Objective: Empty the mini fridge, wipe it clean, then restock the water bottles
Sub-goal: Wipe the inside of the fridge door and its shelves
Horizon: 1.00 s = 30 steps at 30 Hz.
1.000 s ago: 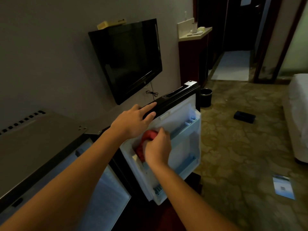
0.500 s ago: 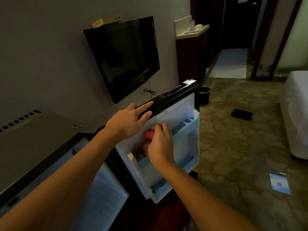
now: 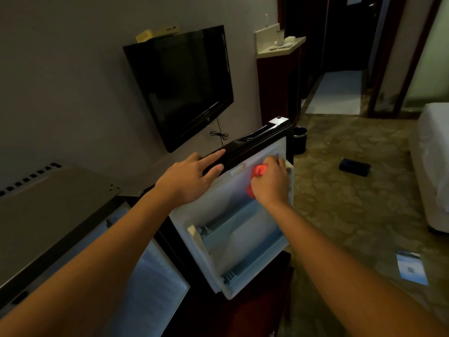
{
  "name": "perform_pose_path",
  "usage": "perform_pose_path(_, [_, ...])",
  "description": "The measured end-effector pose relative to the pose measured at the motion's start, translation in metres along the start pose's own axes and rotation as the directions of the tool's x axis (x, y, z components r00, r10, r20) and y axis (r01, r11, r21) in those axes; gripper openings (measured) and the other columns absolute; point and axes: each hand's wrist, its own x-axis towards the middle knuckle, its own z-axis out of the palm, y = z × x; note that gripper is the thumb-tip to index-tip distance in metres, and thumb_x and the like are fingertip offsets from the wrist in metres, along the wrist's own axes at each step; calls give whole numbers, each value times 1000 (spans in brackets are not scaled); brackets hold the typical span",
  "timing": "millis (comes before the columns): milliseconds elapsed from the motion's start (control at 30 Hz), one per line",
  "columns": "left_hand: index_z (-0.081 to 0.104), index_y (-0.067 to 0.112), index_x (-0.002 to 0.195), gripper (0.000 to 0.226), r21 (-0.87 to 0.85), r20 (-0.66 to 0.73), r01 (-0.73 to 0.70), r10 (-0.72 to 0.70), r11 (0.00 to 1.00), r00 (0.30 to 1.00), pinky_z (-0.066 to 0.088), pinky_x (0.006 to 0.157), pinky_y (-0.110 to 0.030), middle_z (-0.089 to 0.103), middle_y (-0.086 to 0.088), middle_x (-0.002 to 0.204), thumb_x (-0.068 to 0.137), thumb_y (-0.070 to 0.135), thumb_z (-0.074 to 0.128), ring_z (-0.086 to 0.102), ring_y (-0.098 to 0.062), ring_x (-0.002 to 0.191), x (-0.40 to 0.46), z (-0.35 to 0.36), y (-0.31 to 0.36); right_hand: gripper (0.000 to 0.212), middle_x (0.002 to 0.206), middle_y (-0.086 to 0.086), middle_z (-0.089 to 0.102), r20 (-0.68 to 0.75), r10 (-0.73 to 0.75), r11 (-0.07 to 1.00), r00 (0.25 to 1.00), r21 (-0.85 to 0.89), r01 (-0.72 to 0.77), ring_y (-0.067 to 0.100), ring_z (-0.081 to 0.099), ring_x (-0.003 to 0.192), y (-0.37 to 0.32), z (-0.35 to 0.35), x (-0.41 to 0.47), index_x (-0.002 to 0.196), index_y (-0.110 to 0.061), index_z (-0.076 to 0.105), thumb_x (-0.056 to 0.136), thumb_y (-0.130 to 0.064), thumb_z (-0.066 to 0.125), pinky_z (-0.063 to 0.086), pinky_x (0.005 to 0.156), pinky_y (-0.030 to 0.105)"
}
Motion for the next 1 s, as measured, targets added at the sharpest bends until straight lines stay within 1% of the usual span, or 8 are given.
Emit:
perform_pose_path(200, [13,55,152,53,3,-4,8,-8,1000,1000,41,93,-35,45,-3,137,100,62,19,53,-23,115,1,0,1,28,132,10,49,-31,22,998,999,59,-20,29,48,123,-2,7,-3,114,-10,56,88,-13,63,49,94,38])
perform_pose_path(333, [13,55,152,52,7,-6,8,-8,1000,1000,43,94,-37,46,-4,136,100,62,20,53,-24,114,2,1,2,22,119,7,53,-37,53,988,998,147,-47,25,56,109,-15,11,-23,110,-13,55,90,-20,63,51,85,29])
perform_pose_path(433, [13,56,151,52,1,-5,13,-13,1000,1000,43,94,-37,46,-4,136,100,62,21,54,-25,114,3,2,0,30,118,4,52,74,34,978,997,204,-48,24,56,108,-32,15,-50,114,-15,54,87,-19,66,54,88,35])
perform_pose_path(500, [13,56,151,52,2,-14,9,-9,1000,1000,44,94,-38,47,-3,134,100,63,21,54,-26,113,3,3,-2,41,124,4,51,133,17,976,991,214,-46,26,54,113,-43,17,-69,120,-15,53,83,-16,70,52,92,36])
perform_pose_path(567, [13,56,151,52,3,-20,8,-8,1000,1000,44,94,-38,48,-3,131,100,62,21,55,-25,110,2,3,-2,43,125,5,52,153,-14,975,988,219,-20,27,52,115,-54,22,-87,122,-14,54,82,-13,69,47,93,34])
perform_pose_path(733, [14,55,152,52,6,-26,2,-2,1000,1000,44,94,-40,48,-4,131,101,62,21,54,-25,109,0,1,2,43,123,6,52,160,-86,968,983,248,45,25,49,116,-62,30,-112,121,-14,57,81,-18,73,46,95,33])
perform_pose_path(833, [15,54,152,52,10,-38,2,-2,1000,999,43,95,-40,48,-5,132,101,61,22,54,-27,112,-1,1,3,39,119,5,53,156,-109,959,982,276,63,26,52,111,-57,29,-109,117,-15,60,80,-19,72,48,92,36])
perform_pose_path(1000, [15,55,151,52,8,-33,16,-15,1000,999,43,97,-41,48,-4,134,100,62,22,53,-28,116,0,2,1,35,116,8,56,99,-137,964,986,241,110,30,54,108,-48,27,-98,113,-10,60,80,-14,71,49,88,39])
